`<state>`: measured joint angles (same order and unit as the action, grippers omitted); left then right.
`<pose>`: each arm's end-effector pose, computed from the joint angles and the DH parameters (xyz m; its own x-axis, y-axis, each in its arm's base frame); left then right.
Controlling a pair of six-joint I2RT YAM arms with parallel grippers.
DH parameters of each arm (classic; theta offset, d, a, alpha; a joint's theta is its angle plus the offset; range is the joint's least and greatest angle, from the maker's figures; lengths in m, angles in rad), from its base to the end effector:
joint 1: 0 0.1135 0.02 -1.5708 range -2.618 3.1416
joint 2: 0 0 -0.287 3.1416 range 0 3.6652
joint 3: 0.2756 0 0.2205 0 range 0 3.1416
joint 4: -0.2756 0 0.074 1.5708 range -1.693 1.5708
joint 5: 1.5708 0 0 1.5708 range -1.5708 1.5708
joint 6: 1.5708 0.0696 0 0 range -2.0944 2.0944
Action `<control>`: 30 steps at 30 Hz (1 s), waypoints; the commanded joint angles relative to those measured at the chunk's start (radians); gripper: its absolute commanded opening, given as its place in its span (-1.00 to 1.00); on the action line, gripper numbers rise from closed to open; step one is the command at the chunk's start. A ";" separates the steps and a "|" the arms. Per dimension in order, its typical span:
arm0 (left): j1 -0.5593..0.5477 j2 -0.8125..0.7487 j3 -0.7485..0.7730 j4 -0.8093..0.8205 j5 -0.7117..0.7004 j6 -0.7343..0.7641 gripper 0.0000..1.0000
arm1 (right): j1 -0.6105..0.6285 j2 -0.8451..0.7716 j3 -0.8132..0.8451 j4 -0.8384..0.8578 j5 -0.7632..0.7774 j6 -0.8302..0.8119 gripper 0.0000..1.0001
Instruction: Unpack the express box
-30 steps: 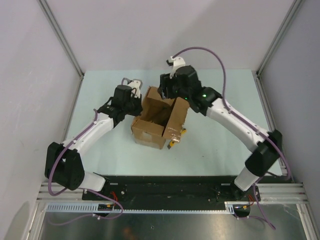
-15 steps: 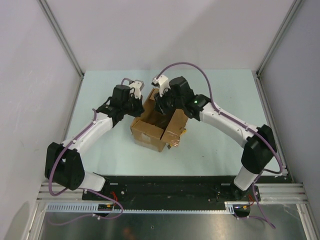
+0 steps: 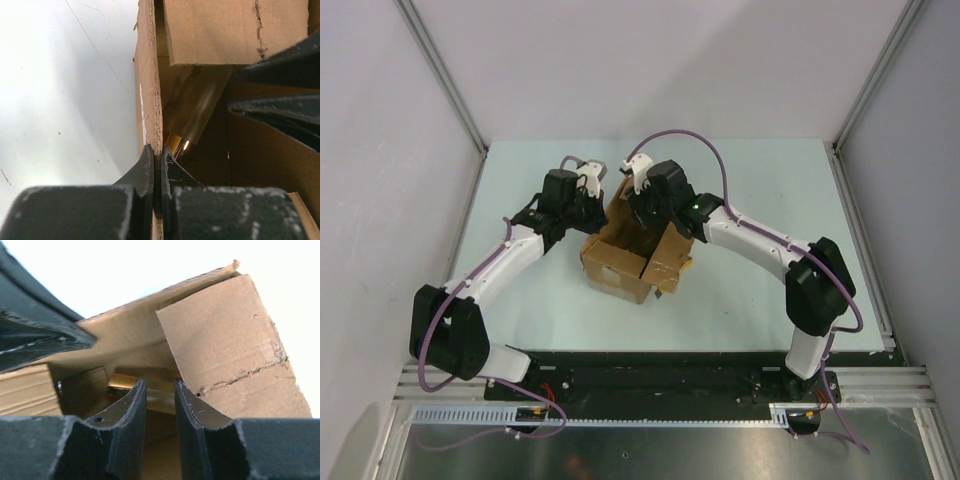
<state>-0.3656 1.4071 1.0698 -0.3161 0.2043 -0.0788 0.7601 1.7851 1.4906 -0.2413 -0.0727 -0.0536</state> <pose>0.2809 -0.1227 0.2967 -0.6053 0.1492 -0.7819 0.4543 0.8713 -0.1855 0.3044 0.2964 0.3165 -0.3302 -0.3877 -0.8606 -0.7512 0.6600 -0.0090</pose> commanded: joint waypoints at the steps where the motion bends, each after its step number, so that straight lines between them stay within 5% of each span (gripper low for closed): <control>1: 0.010 -0.019 0.019 0.091 0.072 0.020 -0.95 | 0.005 0.023 0.040 0.085 0.206 -0.018 -0.34; 16: 0.010 -0.014 0.015 0.089 0.086 0.037 -0.87 | 0.015 -0.015 0.094 0.115 0.406 -0.118 0.23; 30: 0.010 -0.019 0.013 0.089 0.121 0.030 -0.88 | -0.087 0.125 0.184 0.077 0.208 -0.213 0.54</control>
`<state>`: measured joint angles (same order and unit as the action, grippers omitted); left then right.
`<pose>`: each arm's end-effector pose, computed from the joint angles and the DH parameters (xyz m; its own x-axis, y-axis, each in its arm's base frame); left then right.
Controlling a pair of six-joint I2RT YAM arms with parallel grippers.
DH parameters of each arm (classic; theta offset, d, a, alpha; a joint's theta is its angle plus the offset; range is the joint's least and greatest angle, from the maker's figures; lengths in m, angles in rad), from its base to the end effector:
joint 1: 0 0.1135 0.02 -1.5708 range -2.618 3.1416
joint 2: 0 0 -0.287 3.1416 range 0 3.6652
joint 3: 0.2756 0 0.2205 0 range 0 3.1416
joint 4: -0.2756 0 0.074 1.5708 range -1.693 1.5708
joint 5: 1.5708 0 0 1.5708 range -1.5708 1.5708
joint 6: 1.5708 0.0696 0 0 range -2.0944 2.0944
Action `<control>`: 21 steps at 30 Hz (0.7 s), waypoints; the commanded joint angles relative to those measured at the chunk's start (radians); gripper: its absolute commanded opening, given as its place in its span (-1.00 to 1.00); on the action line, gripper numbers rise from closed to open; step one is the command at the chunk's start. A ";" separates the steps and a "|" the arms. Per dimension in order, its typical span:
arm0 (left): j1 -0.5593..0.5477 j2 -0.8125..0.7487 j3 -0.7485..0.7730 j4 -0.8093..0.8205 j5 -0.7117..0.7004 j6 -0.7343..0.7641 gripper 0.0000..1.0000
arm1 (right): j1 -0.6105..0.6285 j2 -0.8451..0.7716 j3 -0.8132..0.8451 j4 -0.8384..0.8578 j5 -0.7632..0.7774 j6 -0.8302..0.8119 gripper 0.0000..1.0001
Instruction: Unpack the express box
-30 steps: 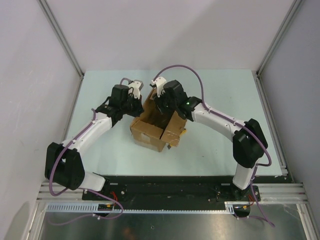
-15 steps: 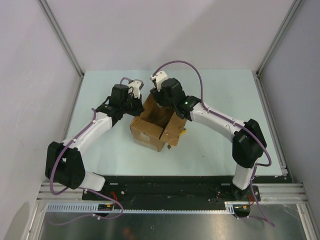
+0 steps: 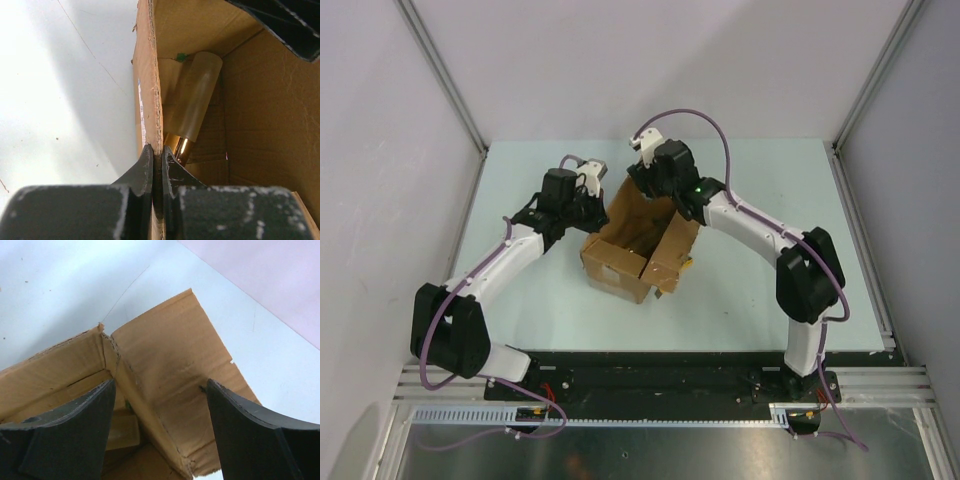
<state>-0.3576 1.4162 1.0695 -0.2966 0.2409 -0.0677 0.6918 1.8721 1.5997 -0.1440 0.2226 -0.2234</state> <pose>0.2837 -0.1237 0.2965 -0.5957 0.1525 -0.7886 0.4795 0.8551 -0.1969 0.3605 0.2787 0.3309 -0.2003 -0.4465 -0.8720 -0.5241 0.8009 -0.2897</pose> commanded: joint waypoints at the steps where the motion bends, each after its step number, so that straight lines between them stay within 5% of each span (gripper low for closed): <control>1: 0.002 -0.026 0.014 0.071 0.084 0.020 -0.88 | -0.026 0.048 0.080 -0.046 -0.106 -0.047 0.54; 11: 0.002 -0.020 0.020 0.070 0.072 0.023 -0.88 | -0.081 0.116 0.164 -0.230 -0.284 -0.086 0.36; 14: 0.002 -0.017 0.027 0.071 0.055 0.025 -0.88 | -0.083 0.113 0.166 -0.253 -0.308 -0.096 0.08; 18: 0.002 -0.010 0.046 0.071 -0.006 0.016 -0.89 | -0.084 0.113 0.198 -0.295 -0.338 -0.068 -0.61; 21: 0.003 -0.005 0.067 0.071 -0.049 -0.009 -0.64 | -0.084 0.102 0.203 -0.305 -0.327 0.017 -0.87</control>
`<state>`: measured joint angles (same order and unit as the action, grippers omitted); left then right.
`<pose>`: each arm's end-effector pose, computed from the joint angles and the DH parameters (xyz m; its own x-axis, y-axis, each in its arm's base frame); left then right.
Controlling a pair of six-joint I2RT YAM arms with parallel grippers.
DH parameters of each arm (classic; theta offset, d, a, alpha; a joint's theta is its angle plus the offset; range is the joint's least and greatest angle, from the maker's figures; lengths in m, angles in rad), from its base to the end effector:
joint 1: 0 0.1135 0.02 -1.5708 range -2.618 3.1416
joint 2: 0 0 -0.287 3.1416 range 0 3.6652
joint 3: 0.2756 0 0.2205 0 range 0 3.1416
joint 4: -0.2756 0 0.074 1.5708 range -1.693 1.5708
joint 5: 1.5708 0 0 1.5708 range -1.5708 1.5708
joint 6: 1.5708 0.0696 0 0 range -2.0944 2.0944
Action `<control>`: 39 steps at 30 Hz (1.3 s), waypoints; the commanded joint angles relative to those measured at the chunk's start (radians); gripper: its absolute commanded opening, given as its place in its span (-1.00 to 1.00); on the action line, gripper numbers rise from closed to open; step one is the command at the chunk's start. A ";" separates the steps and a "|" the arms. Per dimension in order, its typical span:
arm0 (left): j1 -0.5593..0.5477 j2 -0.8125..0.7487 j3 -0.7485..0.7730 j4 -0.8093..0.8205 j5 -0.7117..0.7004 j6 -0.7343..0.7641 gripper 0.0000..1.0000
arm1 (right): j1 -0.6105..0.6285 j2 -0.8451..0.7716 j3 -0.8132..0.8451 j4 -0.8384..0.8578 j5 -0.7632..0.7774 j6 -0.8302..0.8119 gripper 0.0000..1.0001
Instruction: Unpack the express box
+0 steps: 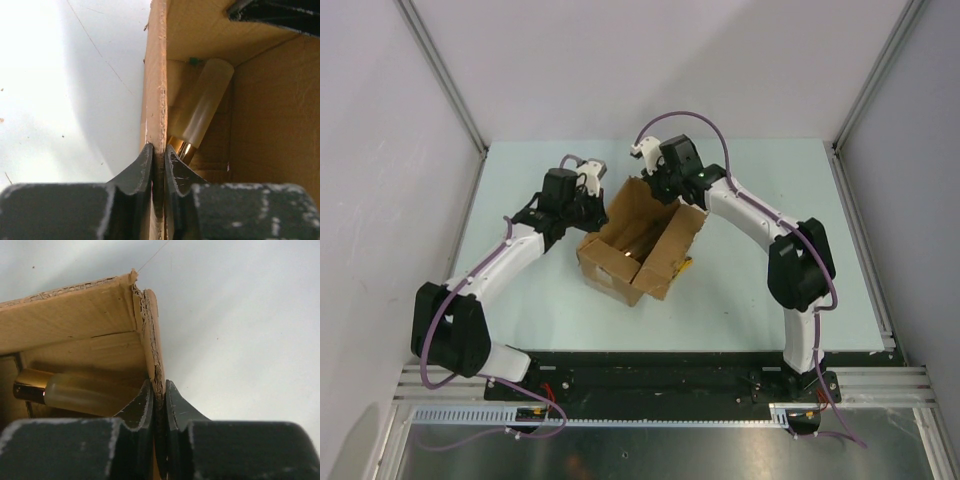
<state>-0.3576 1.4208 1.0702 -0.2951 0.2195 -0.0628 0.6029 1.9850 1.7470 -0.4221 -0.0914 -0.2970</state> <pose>0.2854 -0.1228 0.2953 -0.5942 0.1567 -0.7889 0.4682 0.8649 -0.1809 0.3828 0.2712 0.2966 -0.3003 -0.5606 -0.7717 -0.7445 0.6435 -0.1777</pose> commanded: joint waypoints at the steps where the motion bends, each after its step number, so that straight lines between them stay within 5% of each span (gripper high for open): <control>1: 0.003 -0.010 0.082 0.070 -0.060 -0.029 -0.54 | 0.009 -0.023 0.051 -0.018 0.004 0.120 -0.94; 3: 0.003 -0.023 0.099 0.068 -0.100 -0.048 -0.31 | 0.018 -0.035 0.043 -0.018 0.065 0.214 -1.00; 4: 0.003 -0.028 0.115 0.070 -0.147 -0.074 0.01 | 0.037 -0.047 0.040 -0.018 0.090 0.248 -1.00; 10: -0.001 -0.114 0.143 0.068 -0.271 -0.133 0.43 | 0.152 -0.081 0.012 -0.033 0.438 0.494 -1.00; 21: -0.098 -0.180 0.126 -0.213 -0.735 -0.238 0.63 | 0.236 -0.015 0.120 -0.290 0.677 0.791 -1.00; 30: -0.112 -0.168 0.053 -0.242 -0.704 -0.325 0.69 | 0.290 -0.072 -0.028 -0.233 0.881 0.949 -1.00; 34: -0.178 -0.088 0.037 -0.240 -0.824 -0.304 0.88 | 0.294 -0.114 -0.118 -0.133 0.881 0.978 -1.00; 39: -0.193 -0.013 0.024 -0.246 -0.864 -0.310 0.89 | 0.296 -0.101 -0.127 -0.129 0.858 1.007 -1.00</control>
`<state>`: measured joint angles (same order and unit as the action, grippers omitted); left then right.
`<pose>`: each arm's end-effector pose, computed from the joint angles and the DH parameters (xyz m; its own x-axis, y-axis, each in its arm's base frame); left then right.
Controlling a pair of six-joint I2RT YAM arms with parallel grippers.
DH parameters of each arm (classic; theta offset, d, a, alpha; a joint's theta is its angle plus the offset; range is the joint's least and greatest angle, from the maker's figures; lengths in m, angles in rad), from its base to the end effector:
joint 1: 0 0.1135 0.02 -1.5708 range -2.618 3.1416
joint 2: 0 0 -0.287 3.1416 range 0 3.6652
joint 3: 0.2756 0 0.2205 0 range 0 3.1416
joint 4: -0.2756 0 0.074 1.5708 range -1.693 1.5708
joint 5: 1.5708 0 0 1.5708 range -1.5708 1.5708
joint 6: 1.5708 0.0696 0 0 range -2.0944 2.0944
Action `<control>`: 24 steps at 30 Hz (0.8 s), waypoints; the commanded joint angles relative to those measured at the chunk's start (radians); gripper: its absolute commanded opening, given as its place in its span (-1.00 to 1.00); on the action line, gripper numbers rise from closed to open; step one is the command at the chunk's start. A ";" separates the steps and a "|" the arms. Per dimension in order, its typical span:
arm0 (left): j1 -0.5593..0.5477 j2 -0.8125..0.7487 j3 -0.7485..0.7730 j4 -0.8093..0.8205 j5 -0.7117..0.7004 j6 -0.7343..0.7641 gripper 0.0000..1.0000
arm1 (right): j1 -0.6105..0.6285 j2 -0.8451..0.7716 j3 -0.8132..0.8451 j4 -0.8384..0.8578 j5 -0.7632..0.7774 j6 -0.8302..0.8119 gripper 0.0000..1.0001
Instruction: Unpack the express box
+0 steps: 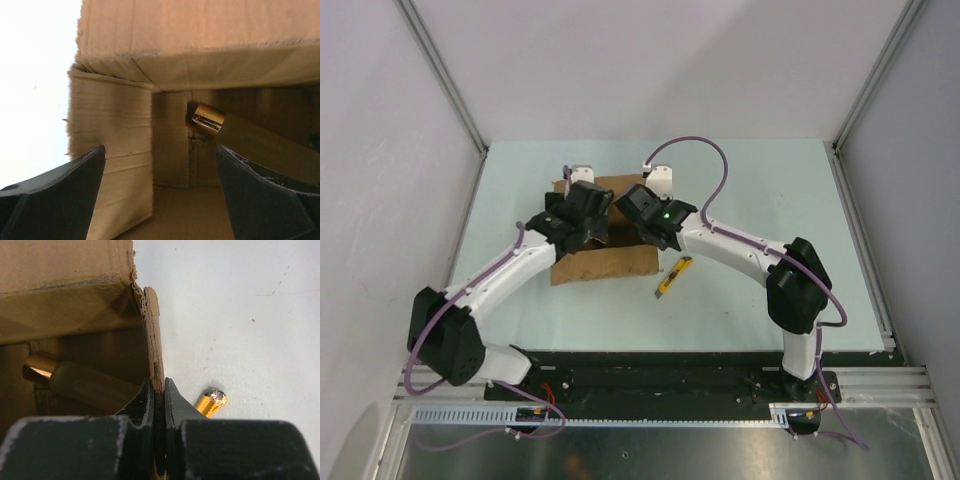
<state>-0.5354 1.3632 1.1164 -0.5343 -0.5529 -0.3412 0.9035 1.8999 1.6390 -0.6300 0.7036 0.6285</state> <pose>0.2559 -0.1093 0.3069 -0.6086 0.0299 -0.7929 -0.0957 0.9892 0.1108 0.2910 0.2966 0.2895 -0.5934 -0.0288 -0.8044 0.0021 0.9993 -0.0373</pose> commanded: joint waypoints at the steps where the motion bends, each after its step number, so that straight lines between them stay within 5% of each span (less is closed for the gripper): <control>1: -0.017 0.050 -0.029 -0.010 -0.100 -0.035 0.90 | -0.006 -0.015 -0.027 0.081 0.059 0.089 -1.00; 17: -0.064 -0.042 0.023 -0.012 -0.363 0.068 0.93 | -0.046 -0.001 -0.062 0.116 -0.068 0.105 -1.00; 24: -0.064 -0.043 -0.003 -0.012 -0.283 0.126 0.97 | -0.064 0.025 -0.062 0.122 -0.127 0.114 -1.00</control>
<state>-0.5961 1.3190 1.1015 -0.5407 -0.8394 -0.2649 0.8650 1.8809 1.6009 -0.5625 0.6201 0.6647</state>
